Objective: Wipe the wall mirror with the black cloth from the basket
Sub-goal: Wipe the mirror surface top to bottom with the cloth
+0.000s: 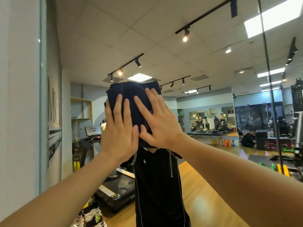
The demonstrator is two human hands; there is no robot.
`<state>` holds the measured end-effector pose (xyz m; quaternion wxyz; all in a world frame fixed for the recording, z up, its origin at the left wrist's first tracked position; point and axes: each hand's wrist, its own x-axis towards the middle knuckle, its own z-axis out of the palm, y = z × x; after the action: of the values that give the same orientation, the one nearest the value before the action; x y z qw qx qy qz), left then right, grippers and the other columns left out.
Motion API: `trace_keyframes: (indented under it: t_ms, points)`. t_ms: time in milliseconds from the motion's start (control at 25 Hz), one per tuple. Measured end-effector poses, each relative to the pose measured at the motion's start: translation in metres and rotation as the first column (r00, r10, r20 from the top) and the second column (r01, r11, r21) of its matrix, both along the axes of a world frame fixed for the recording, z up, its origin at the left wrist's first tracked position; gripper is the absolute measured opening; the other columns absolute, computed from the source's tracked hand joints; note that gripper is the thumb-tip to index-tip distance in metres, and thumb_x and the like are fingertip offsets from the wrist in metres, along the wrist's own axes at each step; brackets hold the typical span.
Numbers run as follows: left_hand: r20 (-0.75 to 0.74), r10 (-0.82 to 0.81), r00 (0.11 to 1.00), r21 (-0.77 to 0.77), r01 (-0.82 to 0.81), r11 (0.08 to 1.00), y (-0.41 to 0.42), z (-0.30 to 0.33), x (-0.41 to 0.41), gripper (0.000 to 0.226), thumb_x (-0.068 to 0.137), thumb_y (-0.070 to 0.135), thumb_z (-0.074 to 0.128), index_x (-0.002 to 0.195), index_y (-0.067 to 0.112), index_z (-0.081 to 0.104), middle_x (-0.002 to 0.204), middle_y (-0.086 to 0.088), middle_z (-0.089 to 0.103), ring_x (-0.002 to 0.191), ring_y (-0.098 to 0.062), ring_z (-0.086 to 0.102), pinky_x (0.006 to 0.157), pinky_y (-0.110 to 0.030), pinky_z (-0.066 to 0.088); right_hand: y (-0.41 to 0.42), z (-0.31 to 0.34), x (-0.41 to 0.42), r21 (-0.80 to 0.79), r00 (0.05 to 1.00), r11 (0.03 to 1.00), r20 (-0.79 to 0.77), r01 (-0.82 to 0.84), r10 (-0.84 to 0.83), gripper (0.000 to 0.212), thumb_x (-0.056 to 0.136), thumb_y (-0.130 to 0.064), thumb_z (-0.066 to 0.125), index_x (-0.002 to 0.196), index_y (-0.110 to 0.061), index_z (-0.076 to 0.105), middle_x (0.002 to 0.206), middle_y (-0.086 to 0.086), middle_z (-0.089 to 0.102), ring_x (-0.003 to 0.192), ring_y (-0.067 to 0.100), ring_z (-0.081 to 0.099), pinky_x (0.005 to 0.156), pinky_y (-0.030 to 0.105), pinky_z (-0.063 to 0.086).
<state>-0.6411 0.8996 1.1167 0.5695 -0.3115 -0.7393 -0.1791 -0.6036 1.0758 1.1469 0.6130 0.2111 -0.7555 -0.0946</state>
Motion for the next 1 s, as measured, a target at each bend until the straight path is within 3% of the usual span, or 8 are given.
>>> trace_keyframes:
  t_ms: [240,400,680,1000]
  points:
    - [-0.002,-0.016,1.0,-0.053,0.016,0.998,0.093,-0.01,0.031,0.077,0.102,0.041,0.03,0.163,-0.002,0.011,0.172,-0.02,-0.003,0.157,-0.049,-0.005,0.123,-0.066,0.022,0.095,-0.013,0.036,-0.017,1.0,1.0,0.0,0.003,-0.003,0.077,0.096,-0.048,0.04,0.163,-0.011,0.03,0.17,0.025,0.016,0.16,0.04,0.01,0.126,0.059,0.023]
    - [-0.018,-0.03,0.999,-0.055,0.029,0.998,0.159,-0.018,0.053,0.076,0.102,0.041,0.032,0.162,0.0,0.01,0.172,-0.022,0.001,0.156,-0.051,-0.003,0.115,-0.068,0.037,0.16,-0.022,0.06,-0.028,1.0,1.0,0.001,0.01,-0.01,0.076,0.097,-0.047,0.04,0.163,-0.011,0.03,0.17,0.025,0.015,0.16,0.039,0.009,0.126,0.058,0.022]
    - [-0.054,-0.039,0.998,-0.074,0.035,0.997,0.267,-0.025,0.086,0.077,0.102,0.041,0.031,0.163,-0.002,0.012,0.172,-0.022,-0.001,0.157,-0.05,-0.006,0.127,-0.064,0.014,0.264,-0.031,0.101,-0.052,0.999,0.998,-0.012,0.03,-0.031,0.075,0.097,-0.046,0.038,0.162,-0.008,0.033,0.169,0.027,0.018,0.16,0.04,0.013,0.123,0.06,0.028]
    - [-0.093,-0.071,0.993,-0.111,0.06,0.992,0.341,-0.028,0.106,0.078,0.101,0.041,0.035,0.162,-0.002,0.013,0.172,-0.023,0.002,0.157,-0.05,-0.005,0.125,-0.066,0.018,0.34,-0.039,0.128,-0.073,0.996,0.993,0.0,0.088,-0.088,0.076,0.097,-0.046,0.037,0.163,-0.008,0.03,0.17,0.025,0.015,0.161,0.038,0.01,0.125,0.057,0.029]
